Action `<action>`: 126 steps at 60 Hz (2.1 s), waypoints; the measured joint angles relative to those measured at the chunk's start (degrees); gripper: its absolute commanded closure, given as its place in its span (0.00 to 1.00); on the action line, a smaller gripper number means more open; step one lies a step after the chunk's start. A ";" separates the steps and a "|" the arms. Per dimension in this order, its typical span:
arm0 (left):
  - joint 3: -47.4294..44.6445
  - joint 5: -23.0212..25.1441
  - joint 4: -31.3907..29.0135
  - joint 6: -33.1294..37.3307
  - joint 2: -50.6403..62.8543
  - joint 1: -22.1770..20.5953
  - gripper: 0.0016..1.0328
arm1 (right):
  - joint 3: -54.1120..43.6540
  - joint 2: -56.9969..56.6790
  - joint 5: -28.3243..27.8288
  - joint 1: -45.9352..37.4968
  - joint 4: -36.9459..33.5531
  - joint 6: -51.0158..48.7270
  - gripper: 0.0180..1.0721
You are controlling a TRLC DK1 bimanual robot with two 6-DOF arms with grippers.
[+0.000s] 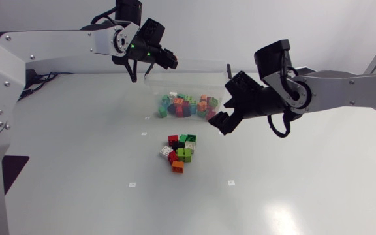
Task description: Place the duplo bricks in the container
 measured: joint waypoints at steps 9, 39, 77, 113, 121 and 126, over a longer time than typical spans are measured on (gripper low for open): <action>3.48 -0.42 0.39 -0.24 2.62 0.00 0.13 | -0.20 1.97 -0.90 1.73 -0.15 -3.43 0.05; -18.05 -1.62 11.47 -0.42 -12.96 0.77 0.04 | 4.07 16.37 -0.92 3.21 -1.09 -10.54 0.05; -48.30 4.72 25.97 -1.22 -39.34 6.05 0.04 | 14.67 25.59 -0.85 3.21 -3.48 -12.66 0.07; -67.93 14.84 21.53 7.93 -52.30 14.80 0.04 | 24.52 30.88 2.60 6.23 -15.02 -20.11 0.11; -70.18 16.55 18.95 10.49 -53.75 16.44 0.04 | 26.49 31.95 3.74 6.78 -17.73 -21.53 0.14; -70.77 16.96 16.81 12.50 -54.03 16.79 0.04 | 27.63 32.00 4.31 6.91 -19.65 -22.60 0.25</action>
